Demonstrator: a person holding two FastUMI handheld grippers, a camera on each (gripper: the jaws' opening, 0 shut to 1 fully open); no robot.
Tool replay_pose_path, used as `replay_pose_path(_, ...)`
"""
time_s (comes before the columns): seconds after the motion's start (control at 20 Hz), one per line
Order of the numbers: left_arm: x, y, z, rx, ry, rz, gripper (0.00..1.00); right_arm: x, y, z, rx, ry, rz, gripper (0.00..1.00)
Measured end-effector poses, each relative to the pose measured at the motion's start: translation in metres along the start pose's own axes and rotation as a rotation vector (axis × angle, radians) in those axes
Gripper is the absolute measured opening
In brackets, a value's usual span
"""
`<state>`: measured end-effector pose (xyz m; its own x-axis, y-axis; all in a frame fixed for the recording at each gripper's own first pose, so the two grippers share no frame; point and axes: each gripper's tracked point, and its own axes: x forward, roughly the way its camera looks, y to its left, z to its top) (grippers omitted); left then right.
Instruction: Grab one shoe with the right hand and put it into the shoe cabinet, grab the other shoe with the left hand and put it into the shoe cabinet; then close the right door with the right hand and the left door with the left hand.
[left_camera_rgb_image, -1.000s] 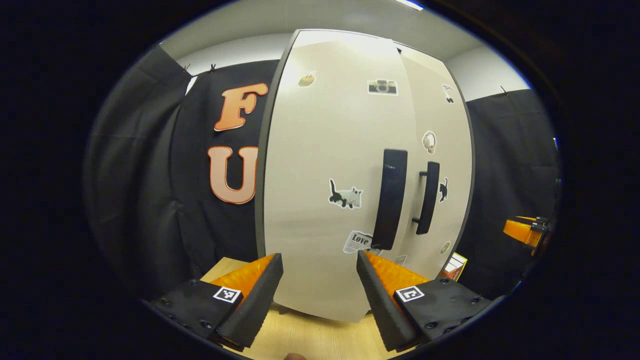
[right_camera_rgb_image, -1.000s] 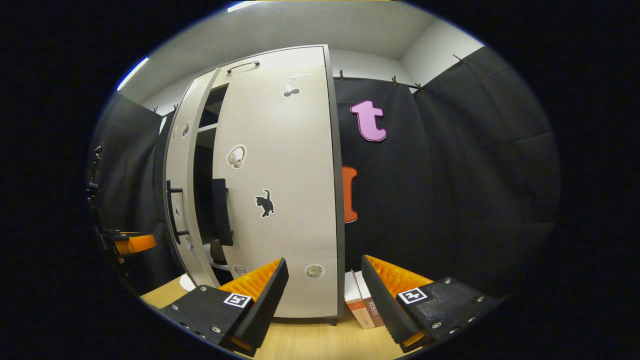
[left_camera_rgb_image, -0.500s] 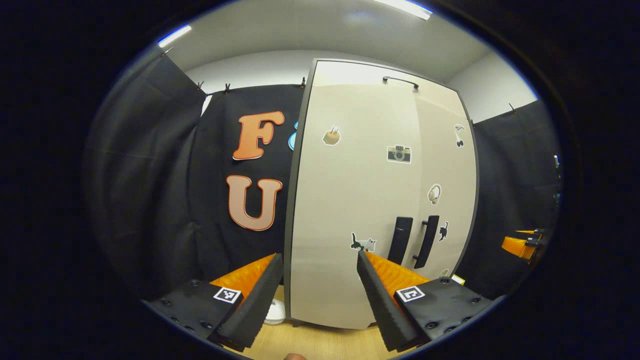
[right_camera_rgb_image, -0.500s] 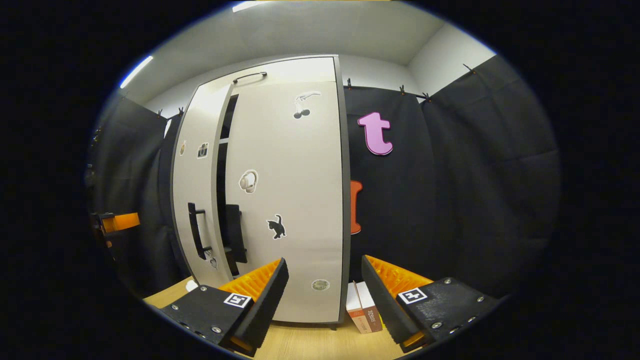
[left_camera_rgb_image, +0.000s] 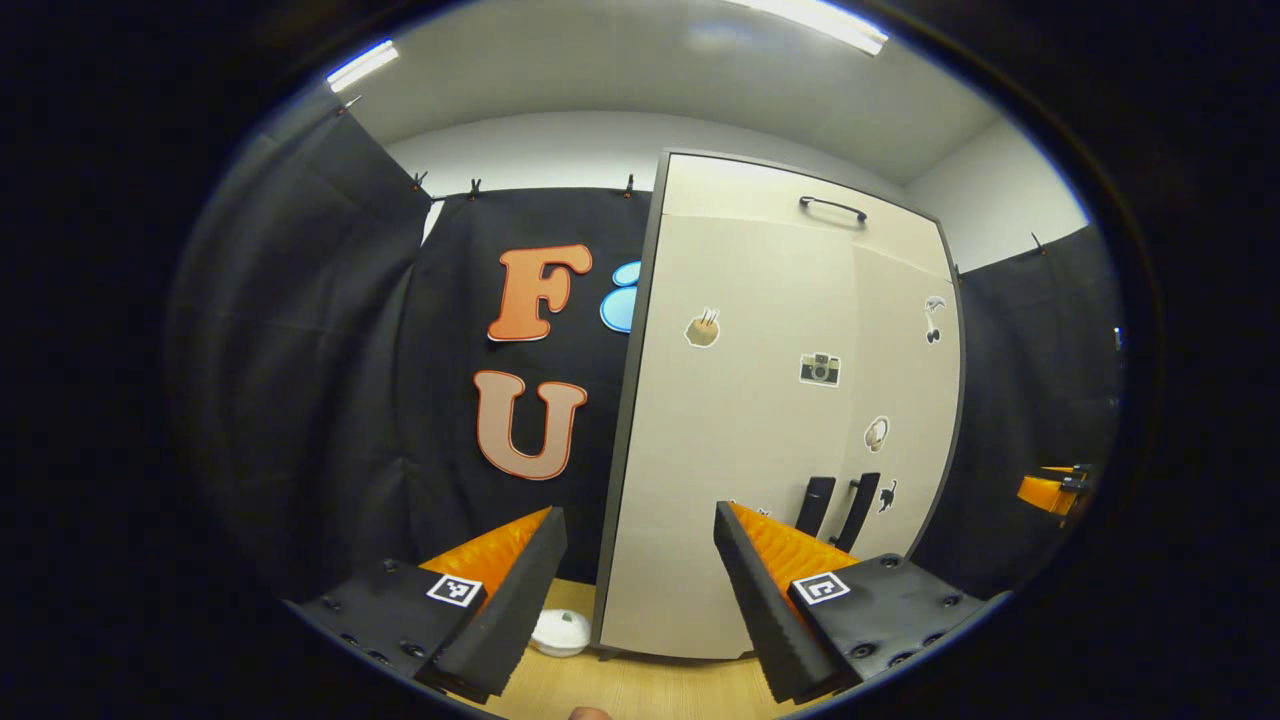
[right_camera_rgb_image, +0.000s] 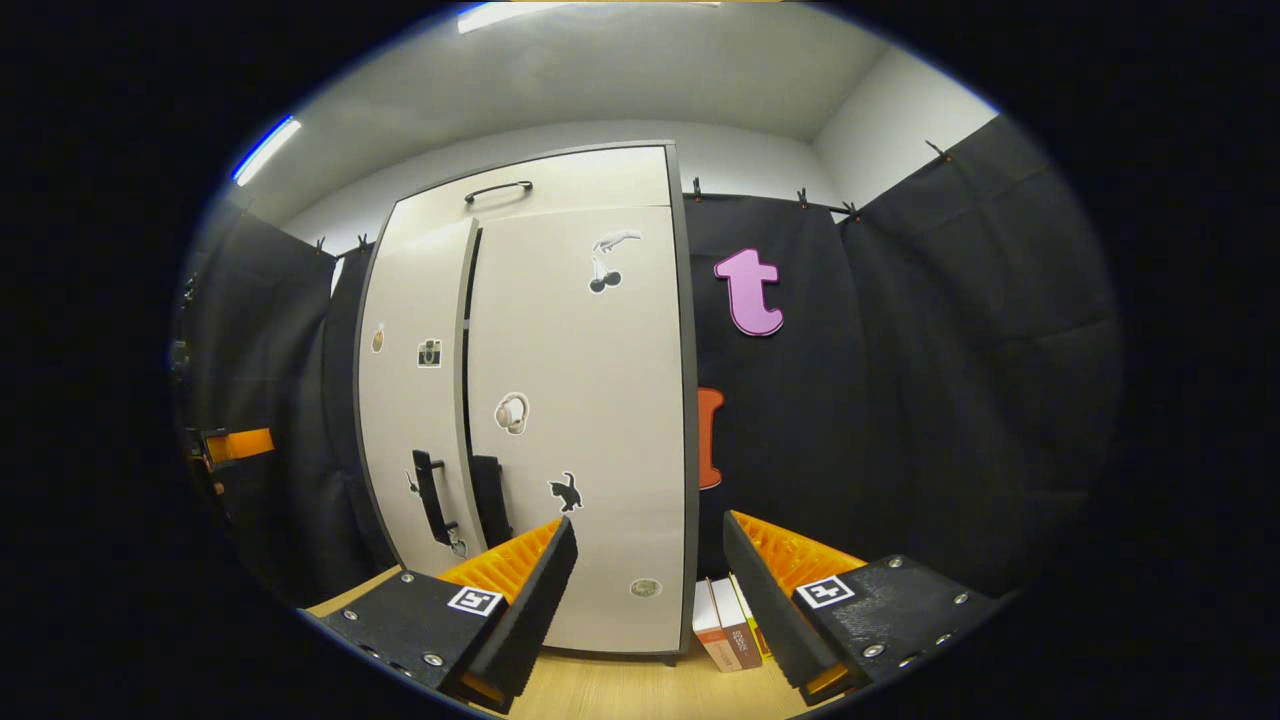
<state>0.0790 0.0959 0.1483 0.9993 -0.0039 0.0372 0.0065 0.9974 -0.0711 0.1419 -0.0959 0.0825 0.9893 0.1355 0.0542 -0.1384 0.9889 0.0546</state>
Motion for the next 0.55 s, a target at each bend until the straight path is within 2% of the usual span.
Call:
replay_pose_path(0.2,-0.016,0.017,0.024,-0.007,-0.022,0.012,0.94,-0.012,-0.002,0.016,-0.010,-0.018,-0.004,0.91)
replay_pose_path(0.55,-0.031,0.037,0.042,-0.018,-0.062,0.016,0.96,-0.030,-0.001,0.026,-0.018,-0.035,-0.028,0.91)
